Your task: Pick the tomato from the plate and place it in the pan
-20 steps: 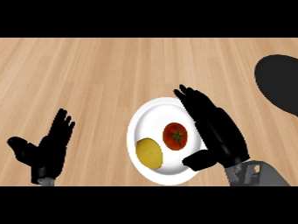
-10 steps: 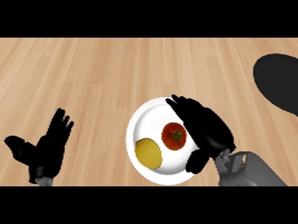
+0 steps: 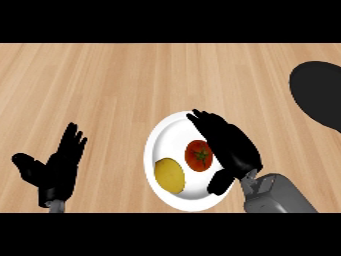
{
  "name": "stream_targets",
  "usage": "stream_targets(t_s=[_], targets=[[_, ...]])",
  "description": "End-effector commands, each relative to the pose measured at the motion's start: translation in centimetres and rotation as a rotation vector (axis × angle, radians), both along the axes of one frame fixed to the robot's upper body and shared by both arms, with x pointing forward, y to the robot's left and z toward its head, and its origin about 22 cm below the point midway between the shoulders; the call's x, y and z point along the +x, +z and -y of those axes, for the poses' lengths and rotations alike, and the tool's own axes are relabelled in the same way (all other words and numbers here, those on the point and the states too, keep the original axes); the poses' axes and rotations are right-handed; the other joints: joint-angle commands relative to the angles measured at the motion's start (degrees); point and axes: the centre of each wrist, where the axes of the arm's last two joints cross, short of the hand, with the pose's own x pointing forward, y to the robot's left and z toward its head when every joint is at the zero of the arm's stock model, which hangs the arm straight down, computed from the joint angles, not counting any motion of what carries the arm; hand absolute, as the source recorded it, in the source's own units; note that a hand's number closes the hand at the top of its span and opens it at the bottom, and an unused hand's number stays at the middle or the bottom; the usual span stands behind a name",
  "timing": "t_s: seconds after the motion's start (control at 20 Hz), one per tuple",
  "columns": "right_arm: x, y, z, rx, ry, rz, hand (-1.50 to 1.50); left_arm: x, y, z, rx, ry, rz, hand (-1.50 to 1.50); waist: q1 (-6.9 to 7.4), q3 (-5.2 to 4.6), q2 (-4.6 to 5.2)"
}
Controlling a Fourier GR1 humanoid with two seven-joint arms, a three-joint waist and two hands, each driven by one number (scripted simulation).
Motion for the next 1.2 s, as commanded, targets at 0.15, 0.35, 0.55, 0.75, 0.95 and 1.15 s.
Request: stream_targets(t_s=[0.15, 0.35, 0.55, 0.75, 0.95, 1.15], targets=[[-1.2, -2.5, -0.2, 0.030, -0.026, 0.057, -1.50, -2.2, -1.5, -0.3, 0.000, 0.001, -0.066, 0.00, -0.06, -0.53, 0.34], [-0.7, -2.5, -1.2, -0.018, -0.045, 0.046, -1.50, -1.3, -1.7, 0.4, -0.018, -0.009, -0.090, 0.00, -0.21, -0.54, 0.34], [0.6, -5.1, -1.4, 0.020, 0.051, 0.047, 1.50, -1.3, -1.5, 1.5, -0.002, -0.001, -0.083, 0.00, 0.11, -0.52, 0.43], [1.9, -6.0, 1.1, 0.013, 0.114, 0.136, 1.50, -1.1, -1.8, 0.0, -0.016, 0.004, -0.085, 0.00, 0.17, -0.52, 0.49], [1.7, -4.4, -2.2, 0.027, 0.094, 0.166, 1.50, 0.6, 0.1, 0.5, -0.003, -0.010, -0.081, 0.00, -0.07, -0.53, 0.38], [3.4, -5.7, -1.2, 0.022, 0.093, 0.162, 1.50, -0.4, -1.9, -0.9, 0.010, -0.002, -0.087, 0.00, 0.05, -0.54, 0.46]])
